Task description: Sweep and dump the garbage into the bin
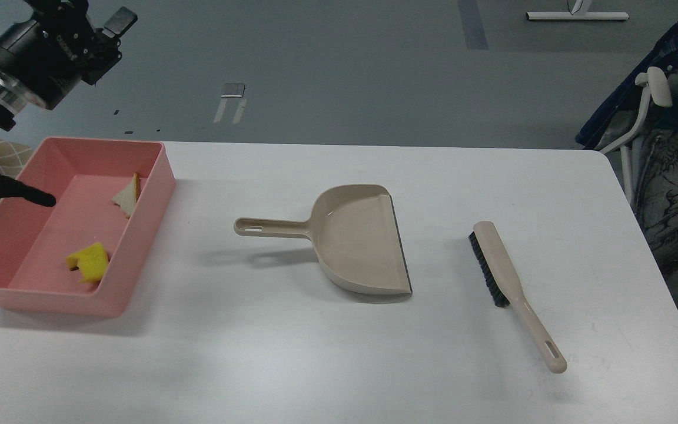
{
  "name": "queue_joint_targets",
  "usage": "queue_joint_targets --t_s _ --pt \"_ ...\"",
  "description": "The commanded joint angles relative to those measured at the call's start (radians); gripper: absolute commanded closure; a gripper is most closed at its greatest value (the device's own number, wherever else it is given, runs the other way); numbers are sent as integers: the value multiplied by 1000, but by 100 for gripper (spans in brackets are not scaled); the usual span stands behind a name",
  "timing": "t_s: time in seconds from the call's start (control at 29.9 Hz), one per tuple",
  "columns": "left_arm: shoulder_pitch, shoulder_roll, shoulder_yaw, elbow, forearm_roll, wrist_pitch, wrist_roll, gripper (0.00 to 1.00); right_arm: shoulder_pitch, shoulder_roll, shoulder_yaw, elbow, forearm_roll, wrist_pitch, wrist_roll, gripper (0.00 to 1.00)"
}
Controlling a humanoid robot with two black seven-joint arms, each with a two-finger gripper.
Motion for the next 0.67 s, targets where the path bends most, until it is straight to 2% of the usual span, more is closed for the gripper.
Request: queue_joint_targets --t_s 0.0,0.07,0.13,0.2,0.27,0.43,0.63 --pt "-101 -133 23 137 2 9 -12 2 97 139 6 -104 3 -35 6 2" --pt "-168 -211 62 250 0 11 -21 2 139 241 33 -173 3 -37 31 3" --pt "-204 -253 81 312 0 3 -35 2 156 291 53 -213 3 -35 49 3" --pt "-250 -316 102 408 -10 -9 -70 2 180 372 81 -277 3 -35 72 3" --pt "-290 -377 110 531 -23 -76 -99 2 188 452 108 -339 3 -26 123 3" --pt "-300 -434 113 638 -142 -221 -102 2 188 565 115 -425 3 -21 166 1" --pt "-300 -465 115 665 -202 -236 -101 2 171 653 116 -437 3 -21 166 1"
